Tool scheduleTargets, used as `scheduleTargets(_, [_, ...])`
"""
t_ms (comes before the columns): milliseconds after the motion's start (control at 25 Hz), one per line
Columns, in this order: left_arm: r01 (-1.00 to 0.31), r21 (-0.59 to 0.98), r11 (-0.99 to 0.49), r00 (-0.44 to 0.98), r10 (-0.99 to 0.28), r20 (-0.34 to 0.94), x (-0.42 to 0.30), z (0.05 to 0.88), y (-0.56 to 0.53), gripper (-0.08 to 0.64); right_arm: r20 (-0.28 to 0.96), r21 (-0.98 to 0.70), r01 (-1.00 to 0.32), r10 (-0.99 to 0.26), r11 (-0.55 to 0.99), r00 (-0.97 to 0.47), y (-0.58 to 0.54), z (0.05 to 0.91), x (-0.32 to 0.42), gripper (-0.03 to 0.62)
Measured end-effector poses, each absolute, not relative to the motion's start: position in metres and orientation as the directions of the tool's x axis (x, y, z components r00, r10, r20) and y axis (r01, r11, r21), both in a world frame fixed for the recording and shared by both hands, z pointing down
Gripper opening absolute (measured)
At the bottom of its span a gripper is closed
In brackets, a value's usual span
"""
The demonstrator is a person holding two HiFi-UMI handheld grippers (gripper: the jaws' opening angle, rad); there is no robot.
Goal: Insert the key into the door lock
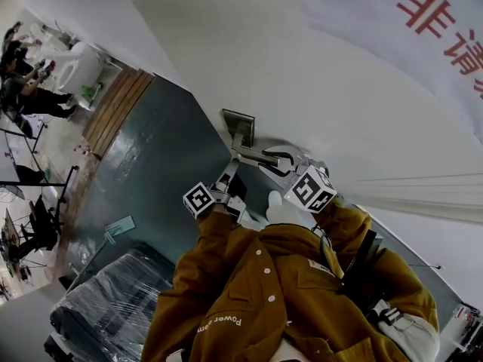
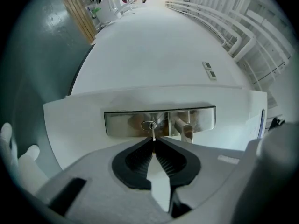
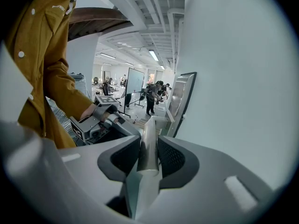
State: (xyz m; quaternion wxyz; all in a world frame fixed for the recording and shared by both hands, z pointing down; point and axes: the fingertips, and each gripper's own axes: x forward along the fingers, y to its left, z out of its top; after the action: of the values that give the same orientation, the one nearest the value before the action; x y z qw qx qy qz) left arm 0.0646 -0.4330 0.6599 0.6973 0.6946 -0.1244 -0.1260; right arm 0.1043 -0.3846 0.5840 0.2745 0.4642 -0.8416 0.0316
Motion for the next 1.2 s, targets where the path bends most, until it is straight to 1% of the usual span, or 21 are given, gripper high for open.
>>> scheduleTargets(280, [0.048,0.998,0.029,0.945,-0.326,-0.036,0.083,0.659,-0.447,0.028,0.492,0.199,-0.799,-0.763,0.567,-0.419,-0.384,0.584,0.104,0.124])
scheduleTargets(440, [0.073,0.996,0.05,0.934,-0.353,-0.051,0.095,0.66,-0.455,0.031,0.5,0.203,-0.794,-0.758,0.573,-0.42,-0.384,0.584,0.105,0.123])
scheduleTargets(640, [0.049,0.999,-0.02,0.932,-0.359,-0.053,0.096,0.656,-0.458,0.037,0.504,0.194,-0.8,-0.757,0.568,-0.415,-0.385,0.585,0.104,0.126])
scheduleTargets(680, [0.026,0.999,-0.042,0.932,-0.361,-0.039,0.095,0.657,-0.459,0.08,0.502,0.192,-0.804,-0.76,0.563,-0.412,-0.385,0.585,0.104,0.127])
scheduleTargets(720, [-0.019,0.997,-0.069,0.933,-0.36,-0.007,0.093,0.66,-0.459,0.151,0.496,0.189,-0.81,-0.766,0.555,-0.409,-0.385,0.584,0.105,0.129])
scheduleTargets(760, [-0.077,0.992,-0.099,0.933,-0.357,0.036,0.091,0.665,-0.459,0.176,0.486,0.183,-0.819,-0.774,0.544,-0.406,-0.386,0.583,0.106,0.135])
scheduleTargets(840, [-0.17,0.971,-0.167,0.93,-0.353,0.102,0.084,0.667,-0.456,0.188,0.46,0.167,-0.839,-0.794,0.518,-0.398,-0.388,0.576,0.11,0.157])
scheduleTargets(880, [-0.209,0.956,-0.207,0.926,-0.356,0.126,0.08,0.665,-0.454,0.189,0.445,0.161,-0.848,-0.804,0.506,-0.395,-0.389,0.572,0.112,0.164])
scheduleTargets(960, [-0.305,0.9,-0.311,0.911,-0.37,0.181,0.068,0.659,-0.451,0.187,0.406,0.145,-0.861,-0.823,0.488,-0.397,-0.391,0.558,0.114,0.154])
scheduleTargets(1080, [-0.419,0.769,-0.483,0.886,-0.403,0.23,0.05,0.638,-0.445,0.177,0.337,0.129,-0.876,-0.852,0.464,-0.402,-0.394,0.532,0.115,0.145])
scheduleTargets(1120, [-0.439,0.721,-0.536,0.88,-0.417,0.226,0.045,0.626,-0.441,0.162,0.313,0.129,-0.886,-0.866,0.446,-0.391,-0.395,0.522,0.116,0.126])
scheduleTargets(1160, [-0.453,0.671,-0.587,0.877,-0.43,0.216,0.041,0.612,-0.436,0.123,0.286,0.13,-0.897,-0.882,0.423,-0.375,-0.395,0.513,0.119,0.076])
scheduleTargets(1200, [-0.464,0.614,-0.638,0.874,-0.442,0.201,0.037,0.596,-0.43,0.101,0.256,0.135,-0.906,-0.897,0.402,-0.36,-0.395,0.504,0.122,0.016])
